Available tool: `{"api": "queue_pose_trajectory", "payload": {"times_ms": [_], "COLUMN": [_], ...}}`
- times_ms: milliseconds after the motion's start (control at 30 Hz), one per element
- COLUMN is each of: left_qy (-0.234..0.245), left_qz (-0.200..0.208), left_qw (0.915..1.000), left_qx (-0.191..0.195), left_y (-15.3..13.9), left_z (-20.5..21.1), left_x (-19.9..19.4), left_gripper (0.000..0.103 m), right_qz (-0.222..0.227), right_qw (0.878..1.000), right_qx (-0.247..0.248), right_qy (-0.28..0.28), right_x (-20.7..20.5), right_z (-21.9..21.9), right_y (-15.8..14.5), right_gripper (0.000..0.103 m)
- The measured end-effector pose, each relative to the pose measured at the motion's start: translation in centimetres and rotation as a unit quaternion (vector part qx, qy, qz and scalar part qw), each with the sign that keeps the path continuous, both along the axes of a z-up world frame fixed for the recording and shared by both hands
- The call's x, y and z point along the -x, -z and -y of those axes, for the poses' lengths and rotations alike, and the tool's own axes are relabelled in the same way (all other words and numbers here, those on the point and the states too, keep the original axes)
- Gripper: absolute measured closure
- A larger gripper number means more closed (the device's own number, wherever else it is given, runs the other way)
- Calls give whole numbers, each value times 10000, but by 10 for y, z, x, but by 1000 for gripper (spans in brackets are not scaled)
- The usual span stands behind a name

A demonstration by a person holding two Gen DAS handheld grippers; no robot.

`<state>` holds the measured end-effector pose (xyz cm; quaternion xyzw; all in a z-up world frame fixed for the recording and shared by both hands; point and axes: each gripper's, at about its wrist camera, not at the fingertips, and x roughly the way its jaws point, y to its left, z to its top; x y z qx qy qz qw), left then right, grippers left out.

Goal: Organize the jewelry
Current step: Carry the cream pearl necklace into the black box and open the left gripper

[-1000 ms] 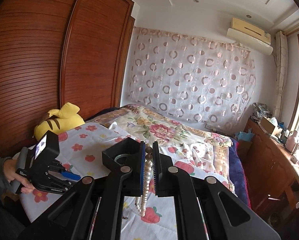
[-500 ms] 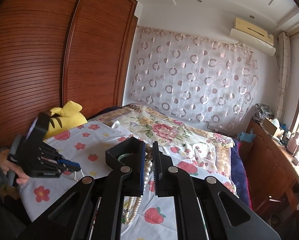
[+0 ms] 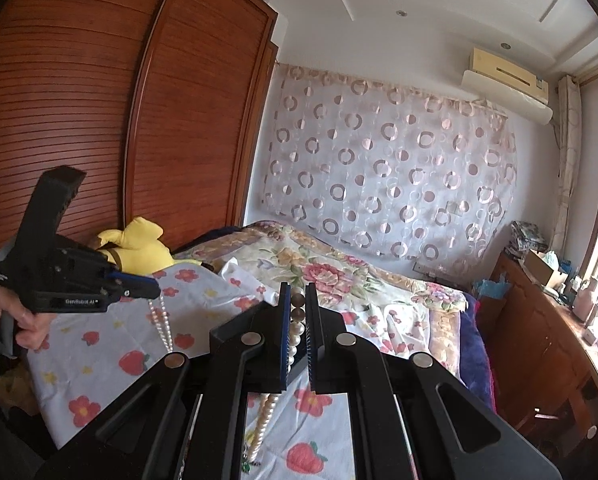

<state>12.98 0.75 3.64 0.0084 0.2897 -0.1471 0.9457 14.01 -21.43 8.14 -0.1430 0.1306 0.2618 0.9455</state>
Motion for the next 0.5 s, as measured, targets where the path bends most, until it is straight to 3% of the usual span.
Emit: {"api": "queue_pose_trajectory", "payload": {"times_ms": [500], "left_qy": [-44], "left_qz": [547], "left_qw": [9985], "left_qx": [-27], "left_y": [-84], "left_z": [13], "left_x": [-43], "left_gripper": [99], "right_qz": [65], "right_qw": [9999], "right_qx": [-38], "right_qy": [112], "right_x": [-41], "right_z": [-15], "right_y": [-32], "right_gripper": [95]}}
